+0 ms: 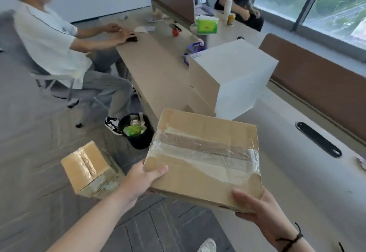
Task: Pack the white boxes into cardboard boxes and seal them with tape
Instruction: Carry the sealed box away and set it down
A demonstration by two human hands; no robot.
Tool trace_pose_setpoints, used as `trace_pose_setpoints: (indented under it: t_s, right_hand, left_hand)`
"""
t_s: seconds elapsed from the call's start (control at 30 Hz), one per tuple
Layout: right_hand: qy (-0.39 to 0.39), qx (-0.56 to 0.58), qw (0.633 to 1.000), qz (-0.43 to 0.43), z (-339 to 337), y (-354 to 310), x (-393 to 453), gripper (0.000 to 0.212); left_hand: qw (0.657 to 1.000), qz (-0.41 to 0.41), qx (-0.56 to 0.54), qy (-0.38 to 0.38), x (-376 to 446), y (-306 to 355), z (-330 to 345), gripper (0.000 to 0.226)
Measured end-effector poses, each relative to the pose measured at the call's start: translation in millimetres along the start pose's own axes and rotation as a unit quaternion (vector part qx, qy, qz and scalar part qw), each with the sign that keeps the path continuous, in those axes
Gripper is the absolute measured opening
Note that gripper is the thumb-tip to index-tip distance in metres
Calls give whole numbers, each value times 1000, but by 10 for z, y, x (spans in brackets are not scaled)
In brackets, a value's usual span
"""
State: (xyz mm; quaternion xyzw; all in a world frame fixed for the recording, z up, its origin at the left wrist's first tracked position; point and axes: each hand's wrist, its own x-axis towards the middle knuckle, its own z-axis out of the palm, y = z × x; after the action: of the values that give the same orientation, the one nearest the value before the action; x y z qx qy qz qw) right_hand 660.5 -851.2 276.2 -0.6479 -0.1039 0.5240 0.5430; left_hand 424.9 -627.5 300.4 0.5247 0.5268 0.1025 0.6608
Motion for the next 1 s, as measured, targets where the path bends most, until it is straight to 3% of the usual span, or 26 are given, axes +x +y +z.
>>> trace_pose_setpoints:
  t_s: [0.33, 0.5, 0.67, 0.8, 1.0]
  right_hand:
    - [-115, -124, 986, 3, 1911, -2, 69, 85]
    - [-173, -161, 971, 26, 3228, 264, -28, 84]
    - [-228, -177, 957, 30, 4341, 497, -94, 86]
    - [-248, -183, 951, 36, 4967, 539, 0, 67]
    - [-263, -206, 941, 49, 5857, 446, 618, 67]
  left_hand:
    - [980, -13, -143, 140, -756, -762, -1834, 38]
    - [967, -13, -173, 189, -1273, -1254, -3041, 60]
    - [948, -22, -195, 249, -1635, -1549, -3984, 38]
    - [940, -24, -208, 269, -1634, -1661, -4525, 31]
    - [926, -30, -240, 289, -1239, -1642, -5264, 34]
